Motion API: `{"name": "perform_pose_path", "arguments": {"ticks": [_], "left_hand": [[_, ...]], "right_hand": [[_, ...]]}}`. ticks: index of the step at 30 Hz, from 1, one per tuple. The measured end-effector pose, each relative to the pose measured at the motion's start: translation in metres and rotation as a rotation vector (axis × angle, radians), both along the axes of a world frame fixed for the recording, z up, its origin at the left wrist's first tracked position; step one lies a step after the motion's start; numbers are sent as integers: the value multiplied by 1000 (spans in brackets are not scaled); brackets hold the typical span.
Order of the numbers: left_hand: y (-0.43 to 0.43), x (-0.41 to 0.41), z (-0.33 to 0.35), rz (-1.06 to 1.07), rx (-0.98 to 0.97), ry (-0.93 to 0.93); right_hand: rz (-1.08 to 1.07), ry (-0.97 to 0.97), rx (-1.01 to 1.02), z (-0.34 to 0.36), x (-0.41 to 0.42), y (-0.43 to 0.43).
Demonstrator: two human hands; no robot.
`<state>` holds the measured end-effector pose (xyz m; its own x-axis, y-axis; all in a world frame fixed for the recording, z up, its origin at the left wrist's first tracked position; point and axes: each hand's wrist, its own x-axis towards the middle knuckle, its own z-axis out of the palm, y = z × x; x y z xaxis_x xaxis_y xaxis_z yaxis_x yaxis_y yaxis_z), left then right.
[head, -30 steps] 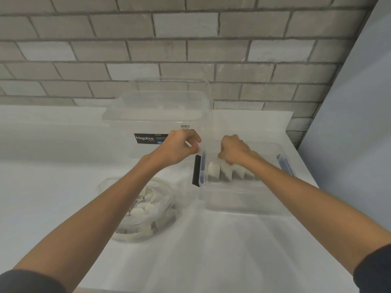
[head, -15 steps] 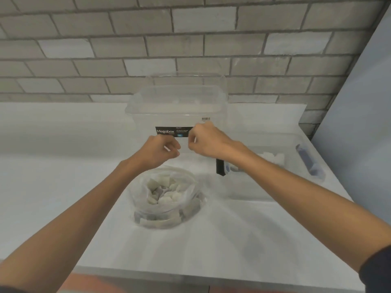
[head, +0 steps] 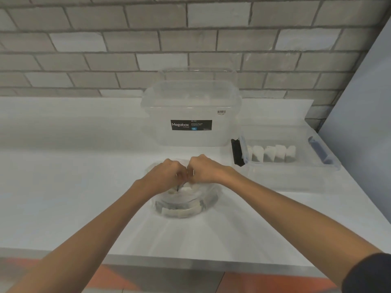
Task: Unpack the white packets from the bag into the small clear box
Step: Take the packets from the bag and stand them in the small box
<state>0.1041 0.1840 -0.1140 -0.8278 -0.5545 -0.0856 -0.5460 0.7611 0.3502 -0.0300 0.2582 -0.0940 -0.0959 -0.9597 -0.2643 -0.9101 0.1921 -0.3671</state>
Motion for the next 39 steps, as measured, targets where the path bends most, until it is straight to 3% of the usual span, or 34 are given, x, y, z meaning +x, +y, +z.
{"name": "perform_pose_path", "arguments": {"ticks": [7, 15, 25, 32, 39], "left_hand": [[4, 6, -9, -5, 30, -33], [10, 6, -13, -11, -1, -74], [3, 11, 6, 43, 118, 36], [21, 3, -1, -25, -64, -144], [24, 4, -1, -38, -133, -45]], "right_hand": [[-10, 54, 68, -4, 2, 10], [-107, -18, -4, -13, 1, 14], [-142, -119, -39, -2, -6, 22], [-153, -112, -44, -4, -2, 25], [-162, -143, -53, -4, -5, 30]]}}
